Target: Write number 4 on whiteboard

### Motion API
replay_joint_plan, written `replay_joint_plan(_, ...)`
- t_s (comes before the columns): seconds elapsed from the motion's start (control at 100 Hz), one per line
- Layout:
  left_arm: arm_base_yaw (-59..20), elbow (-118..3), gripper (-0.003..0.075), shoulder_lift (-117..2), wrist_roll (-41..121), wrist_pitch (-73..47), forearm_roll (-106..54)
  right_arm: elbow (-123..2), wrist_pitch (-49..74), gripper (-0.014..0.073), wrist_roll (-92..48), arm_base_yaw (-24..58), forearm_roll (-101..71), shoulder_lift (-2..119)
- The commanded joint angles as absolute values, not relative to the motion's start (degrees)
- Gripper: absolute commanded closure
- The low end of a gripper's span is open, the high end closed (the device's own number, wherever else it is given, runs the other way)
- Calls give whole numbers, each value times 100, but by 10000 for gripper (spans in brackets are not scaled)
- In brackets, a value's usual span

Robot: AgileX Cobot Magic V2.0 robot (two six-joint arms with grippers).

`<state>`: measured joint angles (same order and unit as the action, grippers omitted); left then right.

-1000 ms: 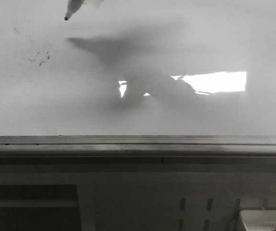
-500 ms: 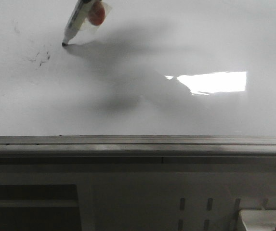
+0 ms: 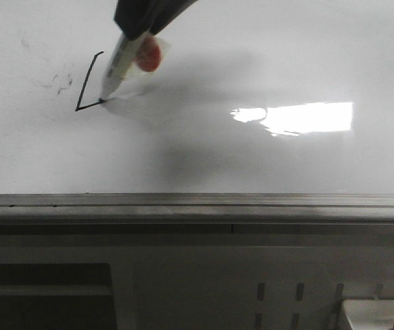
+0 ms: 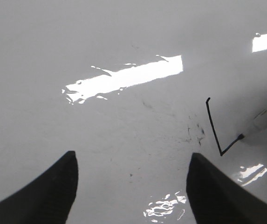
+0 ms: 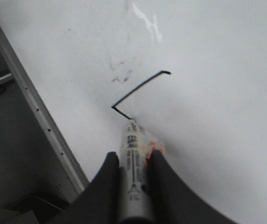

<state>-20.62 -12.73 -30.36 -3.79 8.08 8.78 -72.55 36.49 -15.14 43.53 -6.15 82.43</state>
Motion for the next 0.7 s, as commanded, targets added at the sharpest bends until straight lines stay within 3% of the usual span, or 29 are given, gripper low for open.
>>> replay_joint_plan(0.0, -2040, -1441, 261, -3043, -427, 1280, 808, -7318, 3662, 655, -1465, 4154, -396, 7875)
replay_joint_plan(0.3, -2040, -1441, 261, -3043, -427, 1280, 808, -7099, 3589, 655, -1348, 4136, -389, 7599)
replay_joint_plan(0.69, -2040, -1441, 261, -3043, -427, 1283, 808, -8018, 3263, 655, -1348, 4373, -300, 7827)
